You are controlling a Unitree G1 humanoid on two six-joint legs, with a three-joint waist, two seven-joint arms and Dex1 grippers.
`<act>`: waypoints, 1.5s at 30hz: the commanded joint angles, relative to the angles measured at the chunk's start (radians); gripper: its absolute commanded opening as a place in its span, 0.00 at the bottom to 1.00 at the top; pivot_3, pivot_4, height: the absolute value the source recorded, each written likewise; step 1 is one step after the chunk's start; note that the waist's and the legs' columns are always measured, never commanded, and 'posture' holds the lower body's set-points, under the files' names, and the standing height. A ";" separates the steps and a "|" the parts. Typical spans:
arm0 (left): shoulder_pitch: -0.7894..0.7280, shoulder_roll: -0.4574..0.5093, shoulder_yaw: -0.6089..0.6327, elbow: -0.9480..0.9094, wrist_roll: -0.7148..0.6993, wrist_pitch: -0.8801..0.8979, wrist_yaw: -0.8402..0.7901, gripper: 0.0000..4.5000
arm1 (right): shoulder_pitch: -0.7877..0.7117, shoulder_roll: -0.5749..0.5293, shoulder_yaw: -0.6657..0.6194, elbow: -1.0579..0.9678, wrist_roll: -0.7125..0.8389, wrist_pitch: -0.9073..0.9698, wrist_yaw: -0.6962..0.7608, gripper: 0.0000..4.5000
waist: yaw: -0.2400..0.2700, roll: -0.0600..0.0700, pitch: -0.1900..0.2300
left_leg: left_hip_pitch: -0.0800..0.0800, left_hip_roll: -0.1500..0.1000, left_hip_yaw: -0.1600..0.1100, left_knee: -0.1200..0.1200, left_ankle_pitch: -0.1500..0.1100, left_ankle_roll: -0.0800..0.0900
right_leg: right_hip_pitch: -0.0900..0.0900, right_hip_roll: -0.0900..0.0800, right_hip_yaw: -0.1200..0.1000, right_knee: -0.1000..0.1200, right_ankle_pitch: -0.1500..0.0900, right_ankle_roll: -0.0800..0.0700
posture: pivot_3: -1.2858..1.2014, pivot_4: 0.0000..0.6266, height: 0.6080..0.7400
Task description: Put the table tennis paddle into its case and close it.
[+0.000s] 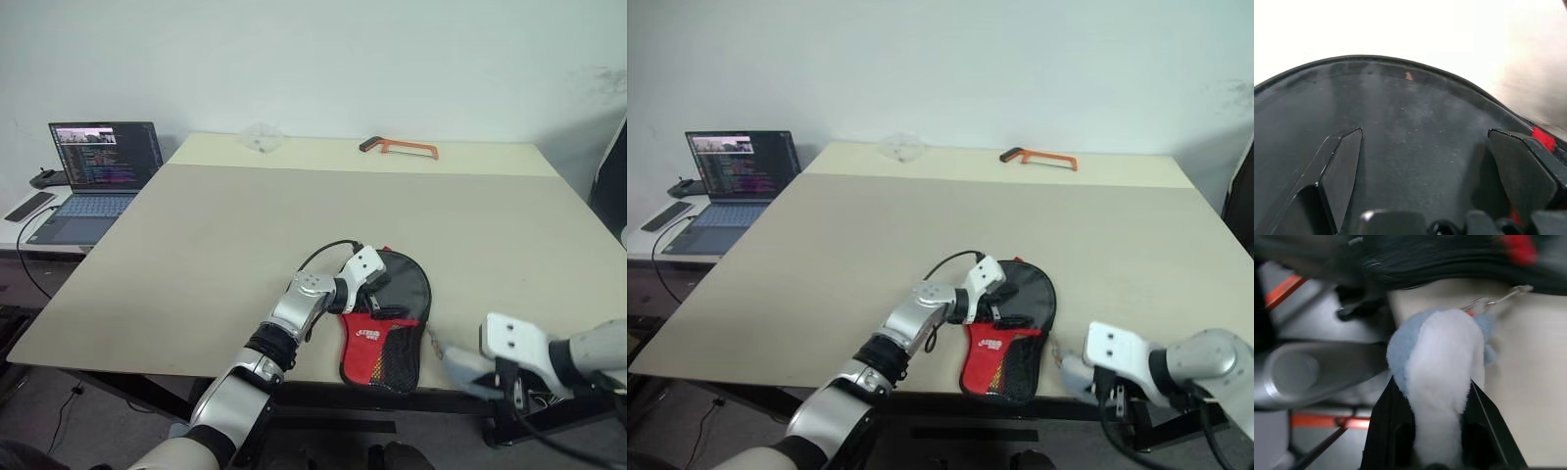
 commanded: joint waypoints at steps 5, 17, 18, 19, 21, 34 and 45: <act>0.013 -0.008 -0.019 0.066 0.040 0.017 0.017 1.00 | 0.089 0.032 0.016 -0.074 0.072 -0.065 0.066 0.10 | 0.001 -0.001 0.000 | 0.000 0.000 0.000 0.000 0.000 0.000 | 0.000 0.000 0.000 0.000 0.000 0.000 | 0.52 0.24 1.00; 0.000 -0.014 -0.018 0.083 0.052 0.015 0.023 1.00 | 0.177 0.031 0.017 -0.191 0.190 -0.082 0.142 0.10 | 0.000 -0.001 -0.001 | 0.002 0.001 0.000 0.000 0.000 0.000 | 0.002 0.000 0.000 0.000 0.000 0.000 | 0.52 0.24 1.00; 0.000 -0.014 -0.017 0.084 0.052 0.015 0.023 1.00 | 0.172 0.034 0.029 -0.195 0.189 -0.077 0.136 0.10 | 0.000 -0.002 -0.001 | 0.002 0.001 0.000 0.000 0.000 0.000 | 0.002 0.000 0.000 0.000 0.000 0.000 | 0.52 0.24 1.00; 0.000 -0.014 -0.017 0.085 0.052 0.015 0.023 1.00 | 0.165 0.039 0.039 -0.194 0.188 -0.071 0.130 0.10 | 0.000 -0.002 -0.001 | 0.002 0.001 0.000 0.000 0.000 0.000 | 0.002 0.000 0.000 0.000 0.000 0.000 | 0.52 0.24 1.00; 0.002 -0.014 -0.016 0.084 0.051 0.016 0.023 1.00 | 0.158 0.038 0.054 -0.182 0.176 -0.066 0.124 0.10 | 0.000 -0.002 -0.001 | 0.002 0.001 0.000 0.000 0.000 0.000 | 0.002 0.000 0.000 0.000 0.000 0.000 | 0.52 0.24 1.00; 0.044 0.035 0.066 -0.025 -0.069 -0.016 -0.122 1.00 | -0.066 0.063 -0.071 0.078 0.153 -0.103 0.121 0.10 | -0.011 -0.003 -0.001 | 0.004 0.002 0.003 0.000 0.000 0.000 | 0.002 0.000 0.001 0.000 0.000 0.000 | 0.52 0.24 1.00; 0.079 0.352 0.192 -0.332 -0.267 0.126 -0.424 1.00 | -0.224 0.167 0.008 0.272 0.132 -0.091 0.104 0.59 | -0.016 -0.006 0.004 | -0.004 0.002 -0.002 -0.001 0.000 -0.001 | -0.008 -0.001 0.001 0.001 -0.001 -0.005 | 0.52 0.24 1.00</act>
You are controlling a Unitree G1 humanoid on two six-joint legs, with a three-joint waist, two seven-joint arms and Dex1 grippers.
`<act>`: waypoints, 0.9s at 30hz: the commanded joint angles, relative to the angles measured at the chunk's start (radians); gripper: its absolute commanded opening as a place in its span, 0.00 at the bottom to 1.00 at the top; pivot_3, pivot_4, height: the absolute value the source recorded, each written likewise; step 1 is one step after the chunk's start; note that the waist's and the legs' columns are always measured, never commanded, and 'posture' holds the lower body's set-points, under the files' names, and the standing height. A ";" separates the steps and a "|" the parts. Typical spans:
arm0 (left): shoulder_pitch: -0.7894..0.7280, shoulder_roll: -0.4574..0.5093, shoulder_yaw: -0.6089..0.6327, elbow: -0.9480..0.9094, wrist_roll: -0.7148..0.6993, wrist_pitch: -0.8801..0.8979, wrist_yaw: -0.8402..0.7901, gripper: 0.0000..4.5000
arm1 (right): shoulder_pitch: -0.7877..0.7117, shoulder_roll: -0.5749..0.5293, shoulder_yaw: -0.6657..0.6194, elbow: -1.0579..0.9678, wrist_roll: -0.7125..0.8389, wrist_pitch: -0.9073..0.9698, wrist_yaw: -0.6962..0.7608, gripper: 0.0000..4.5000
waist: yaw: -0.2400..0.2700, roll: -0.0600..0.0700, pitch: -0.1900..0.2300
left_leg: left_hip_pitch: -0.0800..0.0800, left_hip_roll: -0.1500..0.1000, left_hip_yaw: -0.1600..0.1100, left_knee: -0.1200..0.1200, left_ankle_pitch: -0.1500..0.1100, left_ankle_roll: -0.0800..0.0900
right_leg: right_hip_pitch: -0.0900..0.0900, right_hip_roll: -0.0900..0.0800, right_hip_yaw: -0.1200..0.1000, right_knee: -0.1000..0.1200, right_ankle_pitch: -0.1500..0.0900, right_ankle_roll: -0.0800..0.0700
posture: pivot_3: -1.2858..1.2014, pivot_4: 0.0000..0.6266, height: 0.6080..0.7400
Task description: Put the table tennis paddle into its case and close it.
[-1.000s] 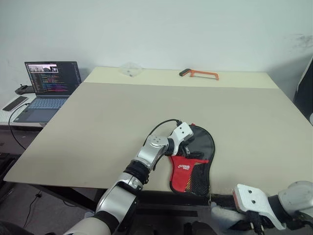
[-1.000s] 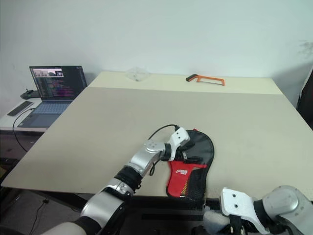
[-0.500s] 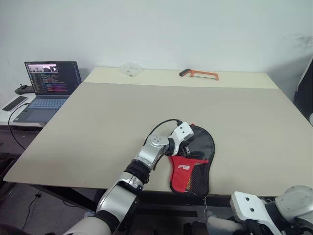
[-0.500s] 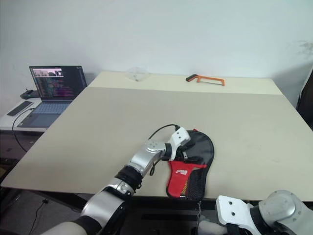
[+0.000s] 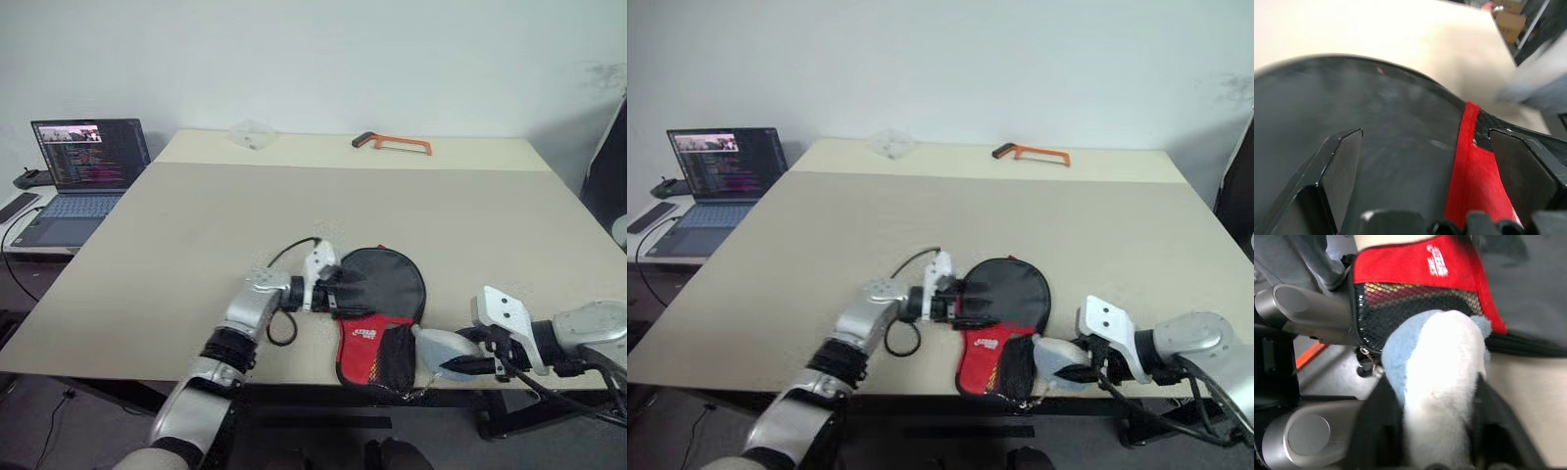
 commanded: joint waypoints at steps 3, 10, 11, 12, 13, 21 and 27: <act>-0.008 0.218 0.116 -0.169 -0.127 0.145 -0.123 1.00 | -0.022 0.000 -0.092 0.054 0.063 -0.014 0.054 0.82 | -0.006 -0.002 0.004 | 0.000 0.001 0.000 0.000 0.000 0.000 | 0.000 0.000 0.000 0.000 0.000 0.000 | 0.52 0.24 1.00; 0.021 0.480 0.293 -0.283 -0.301 0.368 -0.188 1.00 | 0.053 -0.066 -0.490 0.131 0.267 0.111 0.174 0.99 | -0.003 -0.001 0.007 | 0.000 0.001 0.000 0.000 0.000 0.000 | 0.000 0.001 -0.001 0.000 -0.001 0.000 | 0.52 0.24 1.00; 0.035 0.516 0.314 -0.300 -0.321 0.398 -0.194 1.00 | 0.071 -0.079 -0.544 0.150 0.277 0.125 0.196 0.99 | -0.003 -0.001 0.007 | 0.000 0.001 0.000 0.000 0.000 0.001 | 0.000 0.000 -0.001 0.000 -0.001 0.000 | 0.52 0.24 1.00; 0.061 0.554 0.330 -0.318 -0.329 0.421 -0.198 1.00 | 0.090 -0.093 -0.589 0.178 0.269 0.125 0.215 0.99 | -0.004 -0.001 0.007 | 0.000 0.001 0.000 0.000 -0.001 0.000 | 0.000 0.000 -0.001 0.000 -0.001 0.000 | 0.52 0.24 1.00; 0.089 0.590 0.340 -0.329 -0.331 0.432 -0.202 1.00 | 0.104 -0.106 -0.620 0.203 0.259 0.124 0.230 0.99 | -0.004 -0.001 0.007 | 0.000 0.001 0.000 0.000 -0.001 0.000 | 0.000 0.000 0.000 0.000 -0.001 0.000 | 0.52 0.24 1.00; 0.250 0.770 0.414 -0.339 -0.328 0.429 -0.202 1.00 | 0.030 -0.176 -0.589 0.284 0.242 0.078 0.260 0.99 | -0.009 0.001 0.010 | 0.002 0.003 0.001 0.000 0.000 0.000 | 0.000 -0.001 0.000 0.001 -0.003 -0.005 | 0.52 0.24 1.00; 0.300 0.783 0.443 -0.360 -0.334 0.411 -0.185 1.00 | -0.004 -0.178 -0.506 0.216 0.177 0.015 0.223 0.99 | -0.009 0.002 0.011 | 0.002 0.003 0.001 -0.001 0.000 0.000 | -0.001 0.000 0.000 0.002 -0.001 -0.002 | 0.52 0.24 1.00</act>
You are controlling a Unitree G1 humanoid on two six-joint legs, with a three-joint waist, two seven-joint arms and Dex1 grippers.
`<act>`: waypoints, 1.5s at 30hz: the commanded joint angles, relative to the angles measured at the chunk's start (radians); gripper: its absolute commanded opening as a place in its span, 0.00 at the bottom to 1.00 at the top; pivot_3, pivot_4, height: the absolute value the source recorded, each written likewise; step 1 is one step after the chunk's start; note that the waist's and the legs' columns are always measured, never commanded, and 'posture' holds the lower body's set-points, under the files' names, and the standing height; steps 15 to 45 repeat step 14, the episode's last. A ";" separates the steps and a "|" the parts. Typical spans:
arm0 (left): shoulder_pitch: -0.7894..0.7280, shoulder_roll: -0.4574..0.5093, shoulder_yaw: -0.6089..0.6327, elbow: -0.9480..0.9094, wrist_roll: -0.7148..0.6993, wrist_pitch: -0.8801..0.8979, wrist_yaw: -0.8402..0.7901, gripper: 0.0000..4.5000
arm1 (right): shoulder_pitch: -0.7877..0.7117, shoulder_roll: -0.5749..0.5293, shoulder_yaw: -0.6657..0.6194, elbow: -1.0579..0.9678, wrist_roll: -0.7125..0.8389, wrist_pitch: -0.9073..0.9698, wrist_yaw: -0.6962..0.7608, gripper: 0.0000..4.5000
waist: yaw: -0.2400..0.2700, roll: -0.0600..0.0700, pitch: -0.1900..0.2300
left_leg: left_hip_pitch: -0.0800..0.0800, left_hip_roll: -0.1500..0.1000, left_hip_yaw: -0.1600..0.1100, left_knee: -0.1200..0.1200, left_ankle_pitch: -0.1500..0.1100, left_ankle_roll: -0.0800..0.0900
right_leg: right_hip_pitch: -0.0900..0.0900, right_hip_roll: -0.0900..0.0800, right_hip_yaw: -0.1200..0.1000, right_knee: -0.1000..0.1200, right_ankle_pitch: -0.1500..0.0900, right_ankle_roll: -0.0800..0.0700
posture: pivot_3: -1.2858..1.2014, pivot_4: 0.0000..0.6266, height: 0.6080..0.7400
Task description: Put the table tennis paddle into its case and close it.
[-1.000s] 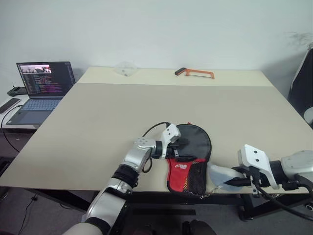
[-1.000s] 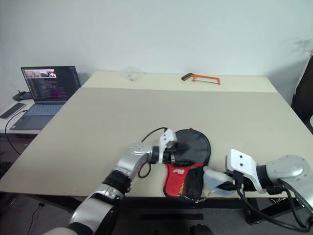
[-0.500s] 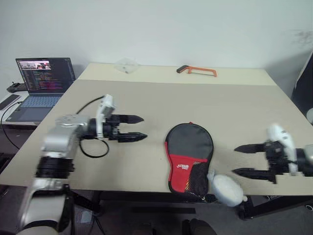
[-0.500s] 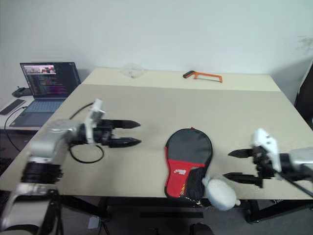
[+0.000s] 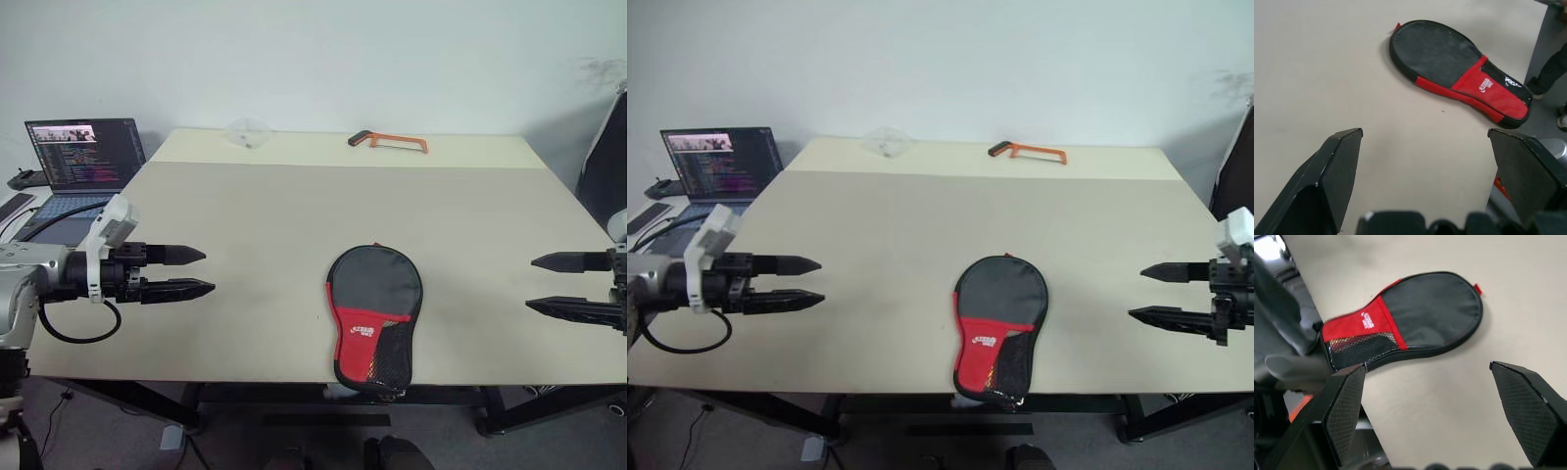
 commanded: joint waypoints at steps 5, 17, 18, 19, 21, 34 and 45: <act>0.054 0.016 0.079 -0.091 -0.040 0.003 0.039 1.00 | -0.081 -0.025 0.097 -0.040 -0.063 -0.082 -0.037 0.99 | 0.001 0.000 0.000 | -0.004 -0.001 0.003 0.000 0.000 -0.001 | -0.006 -0.001 0.002 0.000 0.001 0.000 | 0.52 0.24 1.00; 0.121 0.036 0.100 -0.141 -0.059 0.040 0.060 1.00 | -0.190 -0.036 0.200 -0.025 -0.057 -0.053 -0.031 0.99 | 0.000 0.001 0.002 | -0.003 0.000 0.005 0.000 0.000 -0.001 | -0.006 -0.001 0.002 0.001 0.001 0.000 | 0.52 0.24 1.00; 0.121 0.036 0.100 -0.141 -0.059 0.040 0.060 1.00 | -0.190 -0.036 0.200 -0.025 -0.057 -0.053 -0.031 0.99 | 0.000 0.001 0.002 | -0.003 0.000 0.005 0.000 0.000 -0.001 | -0.006 -0.001 0.002 0.001 0.001 0.000 | 0.52 0.24 1.00; 0.121 0.036 0.100 -0.141 -0.059 0.040 0.060 1.00 | -0.190 -0.036 0.200 -0.025 -0.057 -0.053 -0.031 0.99 | 0.000 0.001 0.002 | -0.003 0.000 0.005 0.000 0.000 -0.001 | -0.006 -0.001 0.002 0.001 0.001 0.000 | 0.52 0.24 1.00; 0.121 0.036 0.100 -0.141 -0.059 0.040 0.060 1.00 | -0.190 -0.036 0.200 -0.025 -0.057 -0.053 -0.031 0.99 | 0.000 0.001 0.002 | -0.003 0.000 0.005 0.000 0.000 -0.001 | -0.006 -0.001 0.002 0.001 0.001 0.000 | 0.52 0.24 1.00; 0.121 0.036 0.100 -0.141 -0.059 0.040 0.060 1.00 | -0.190 -0.036 0.200 -0.025 -0.057 -0.053 -0.031 0.99 | 0.000 0.001 0.002 | -0.003 0.000 0.005 0.000 0.000 -0.001 | -0.006 -0.001 0.002 0.001 0.001 0.000 | 0.52 0.24 1.00; 0.121 0.036 0.100 -0.141 -0.059 0.040 0.060 1.00 | -0.190 -0.036 0.200 -0.025 -0.057 -0.053 -0.031 0.99 | 0.000 0.001 0.002 | -0.003 0.000 0.005 0.000 0.000 -0.001 | -0.006 -0.001 0.002 0.001 0.001 0.000 | 0.52 0.24 1.00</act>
